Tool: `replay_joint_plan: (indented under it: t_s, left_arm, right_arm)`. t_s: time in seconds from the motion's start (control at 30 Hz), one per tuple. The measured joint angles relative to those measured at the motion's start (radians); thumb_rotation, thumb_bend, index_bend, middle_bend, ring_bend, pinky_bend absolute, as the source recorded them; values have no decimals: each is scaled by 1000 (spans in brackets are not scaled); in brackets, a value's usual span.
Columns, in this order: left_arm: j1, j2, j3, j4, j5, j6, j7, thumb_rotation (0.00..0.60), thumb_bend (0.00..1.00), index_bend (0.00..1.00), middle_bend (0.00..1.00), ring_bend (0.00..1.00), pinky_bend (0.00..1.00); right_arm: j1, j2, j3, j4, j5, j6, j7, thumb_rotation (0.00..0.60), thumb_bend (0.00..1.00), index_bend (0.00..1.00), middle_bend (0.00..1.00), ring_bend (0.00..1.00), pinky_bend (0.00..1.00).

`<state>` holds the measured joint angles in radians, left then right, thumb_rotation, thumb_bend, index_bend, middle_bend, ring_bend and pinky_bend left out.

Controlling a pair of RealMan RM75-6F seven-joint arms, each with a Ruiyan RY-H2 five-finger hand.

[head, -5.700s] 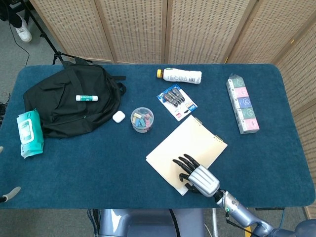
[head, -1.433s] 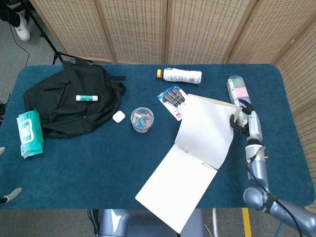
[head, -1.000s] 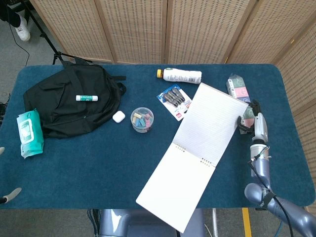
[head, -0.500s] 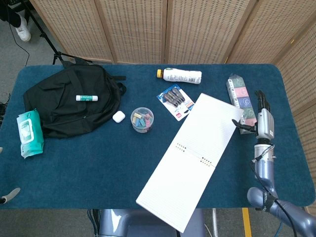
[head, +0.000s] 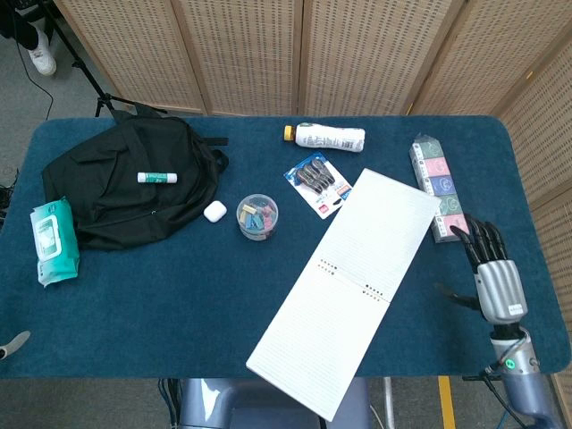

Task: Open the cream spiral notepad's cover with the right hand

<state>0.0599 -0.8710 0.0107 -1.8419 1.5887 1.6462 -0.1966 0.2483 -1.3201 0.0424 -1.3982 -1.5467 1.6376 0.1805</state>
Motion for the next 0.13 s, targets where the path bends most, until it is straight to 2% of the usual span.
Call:
replay_joint_plan:
  t_s: [0.13]
  left_arm:
    - [0,2,-1,1,-1,0,-6,600,0,0,0,0,0]
  right_arm:
    - [-69,27,-32,-60,-27,61,-64,600,0,118,0,0,0]
